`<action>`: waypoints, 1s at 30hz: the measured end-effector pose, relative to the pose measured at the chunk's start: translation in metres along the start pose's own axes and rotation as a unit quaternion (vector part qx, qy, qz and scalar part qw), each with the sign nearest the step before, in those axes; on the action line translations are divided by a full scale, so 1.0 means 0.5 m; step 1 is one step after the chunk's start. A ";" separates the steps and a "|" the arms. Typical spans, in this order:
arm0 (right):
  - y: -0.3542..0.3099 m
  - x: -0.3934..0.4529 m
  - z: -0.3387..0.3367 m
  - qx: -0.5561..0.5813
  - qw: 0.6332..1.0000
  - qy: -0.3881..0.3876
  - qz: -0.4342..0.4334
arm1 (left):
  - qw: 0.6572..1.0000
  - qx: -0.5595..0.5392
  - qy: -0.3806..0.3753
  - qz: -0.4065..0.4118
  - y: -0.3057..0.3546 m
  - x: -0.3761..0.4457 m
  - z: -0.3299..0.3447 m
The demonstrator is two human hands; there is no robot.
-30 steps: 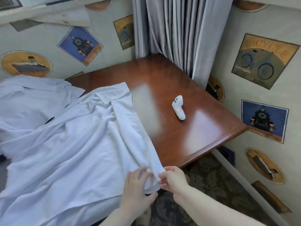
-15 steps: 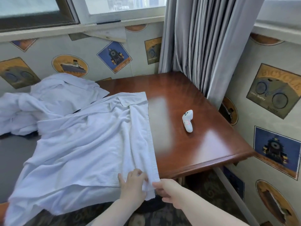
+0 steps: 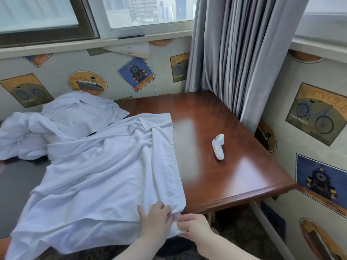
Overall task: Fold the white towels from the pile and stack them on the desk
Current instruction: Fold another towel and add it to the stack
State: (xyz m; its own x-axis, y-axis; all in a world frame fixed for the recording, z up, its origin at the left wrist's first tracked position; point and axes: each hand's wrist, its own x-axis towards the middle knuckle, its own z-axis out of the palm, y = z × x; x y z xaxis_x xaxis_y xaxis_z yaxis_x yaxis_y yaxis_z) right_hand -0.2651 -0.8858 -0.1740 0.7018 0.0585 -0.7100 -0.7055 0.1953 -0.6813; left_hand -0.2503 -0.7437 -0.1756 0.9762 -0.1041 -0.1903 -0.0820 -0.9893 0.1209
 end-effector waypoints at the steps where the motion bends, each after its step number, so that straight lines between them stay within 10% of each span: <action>1: -0.012 -0.005 -0.004 0.028 1.000 0.008 -0.003 | 0.998 -0.042 0.039 0.023 -0.004 -0.001 -0.008; 11: -0.126 -0.051 0.022 0.195 0.977 0.031 -0.083 | 0.914 -0.263 0.269 0.153 0.010 -0.022 -0.117; 17: -0.168 -0.107 0.025 0.165 0.978 0.026 -0.127 | 0.860 -0.446 0.235 0.077 0.033 -0.025 -0.146; 30: -0.262 -0.170 0.045 0.147 0.969 -0.038 -0.194 | 0.832 -0.455 0.287 0.138 0.041 -0.001 -0.246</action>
State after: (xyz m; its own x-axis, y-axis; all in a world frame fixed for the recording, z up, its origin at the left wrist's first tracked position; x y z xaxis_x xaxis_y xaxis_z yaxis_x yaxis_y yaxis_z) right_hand -0.2299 -0.8944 -0.0203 0.9216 -0.0044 -0.3880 -0.3369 0.4869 -0.8058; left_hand -0.2275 -0.7514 -0.0531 0.9020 0.0107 0.4316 -0.3872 -0.4222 0.8196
